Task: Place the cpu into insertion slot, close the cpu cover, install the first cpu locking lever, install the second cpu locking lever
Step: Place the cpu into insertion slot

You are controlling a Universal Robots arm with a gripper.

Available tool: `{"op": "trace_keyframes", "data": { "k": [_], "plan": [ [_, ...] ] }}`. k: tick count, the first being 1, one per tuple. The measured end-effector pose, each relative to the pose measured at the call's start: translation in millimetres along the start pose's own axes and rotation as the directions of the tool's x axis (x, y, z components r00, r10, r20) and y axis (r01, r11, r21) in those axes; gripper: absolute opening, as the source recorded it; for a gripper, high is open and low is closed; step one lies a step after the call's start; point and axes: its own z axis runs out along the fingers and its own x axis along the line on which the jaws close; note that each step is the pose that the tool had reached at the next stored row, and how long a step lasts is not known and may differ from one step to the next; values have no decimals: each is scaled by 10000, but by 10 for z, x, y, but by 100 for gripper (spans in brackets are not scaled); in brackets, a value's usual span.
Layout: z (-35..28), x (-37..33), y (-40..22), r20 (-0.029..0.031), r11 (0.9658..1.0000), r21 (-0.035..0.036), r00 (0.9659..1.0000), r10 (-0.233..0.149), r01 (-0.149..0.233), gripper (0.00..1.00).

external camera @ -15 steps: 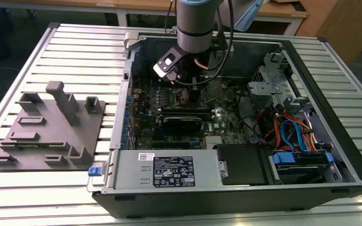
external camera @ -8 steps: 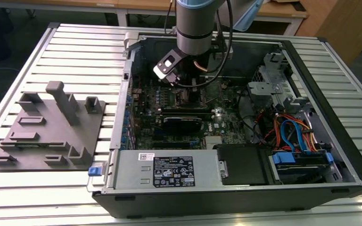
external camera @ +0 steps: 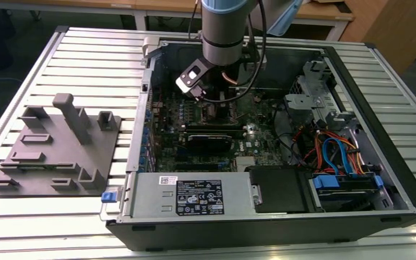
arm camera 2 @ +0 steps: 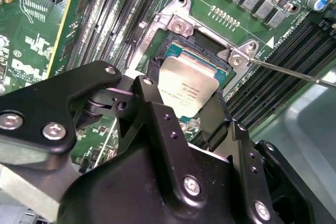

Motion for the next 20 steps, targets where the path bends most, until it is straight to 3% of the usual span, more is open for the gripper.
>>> {"op": "trace_keyframes", "data": {
  "k": [9, 20],
  "plan": [
    [45, -4, -6, -32, 10000, 4, 10000, 3, -3, 54],
    [47, -5, -7, -31, 10000, 5, 10000, 3, -3, 54]
  ]
}}
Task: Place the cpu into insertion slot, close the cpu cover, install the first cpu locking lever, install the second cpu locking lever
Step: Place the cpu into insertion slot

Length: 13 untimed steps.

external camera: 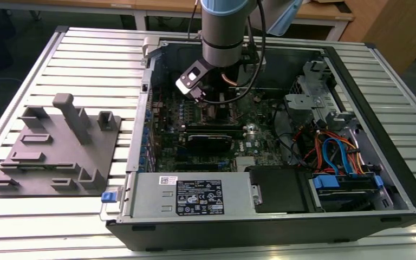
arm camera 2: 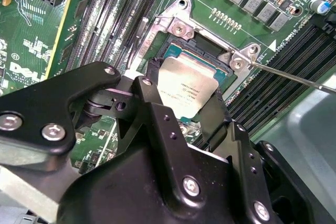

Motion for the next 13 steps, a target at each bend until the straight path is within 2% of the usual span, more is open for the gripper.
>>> {"op": "trace_keyframes", "data": {
  "k": [2, 3, 6, 13],
  "plan": [
    [6, 4, 2, -16, 10000, -9, 10000, 2, -2, 55],
    [6, 3, 2, -12, 10000, -9, 10000, 1, -1, 60],
    [5, 3, 1, -10, 10000, -5, 10000, 0, 0, 60],
    [3, 3, -18, -47, 10000, -4, 10000, 4, -4, 60]
  ]
}}
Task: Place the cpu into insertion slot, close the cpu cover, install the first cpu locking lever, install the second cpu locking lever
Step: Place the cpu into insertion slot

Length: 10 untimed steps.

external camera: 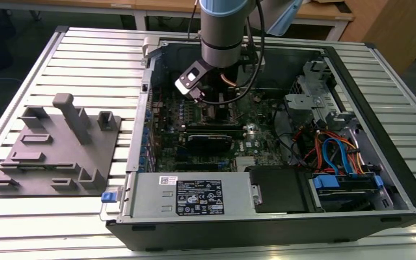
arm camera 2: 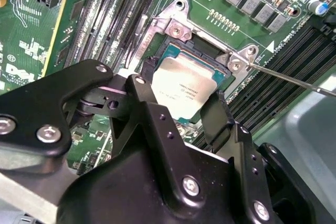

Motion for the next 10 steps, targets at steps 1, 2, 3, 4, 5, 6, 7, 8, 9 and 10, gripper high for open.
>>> {"op": "trace_keyframes", "data": {
  "k": [1, 2, 3, 4, 5, 6, 7, 8, 9, 10],
  "plan": [
    [0, 0, 0, 0, 10000, 0, 10000, 1, -1, 60],
    [0, -1, 0, 2, 10000, 0, 10000, 1, -1, 60],
    [-1, -1, 0, 6, 10000, 1, 10000, 0, 0, 59],
    [-2, -2, 0, 6, 10000, 1, 10000, -1, 1, 59],
    [-1, -2, 0, 4, 10000, 1, 10000, 0, 0, 58],
    [-1, -1, 0, 3, 10000, 1, 10000, 0, 0, 58],
    [0, 0, 1, 1, 10000, 0, 10000, 0, 0, 58],
    [0, 0, 1, 0, 10000, -1, 10000, 0, 0, 58],
    [-2, 0, 1, 0, 10000, -1, 10000, 0, 0, 58],
    [-6, 0, 1, -4, 10000, -2, 10000, 0, 0, 58]
  ]
}}
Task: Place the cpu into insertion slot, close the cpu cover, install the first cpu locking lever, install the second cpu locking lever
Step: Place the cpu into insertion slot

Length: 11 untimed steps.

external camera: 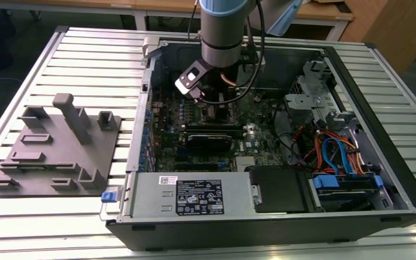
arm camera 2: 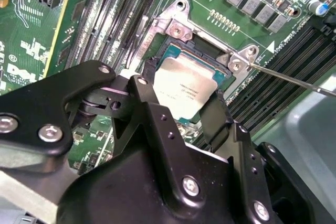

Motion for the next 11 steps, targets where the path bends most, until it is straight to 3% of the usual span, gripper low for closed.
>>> {"op": "trace_keyframes", "data": {
  "k": [11],
  "plan": [
    [-16, 0, 1, 3, 10000, 4, 10000, 0, 0, 58]
  ]
}}
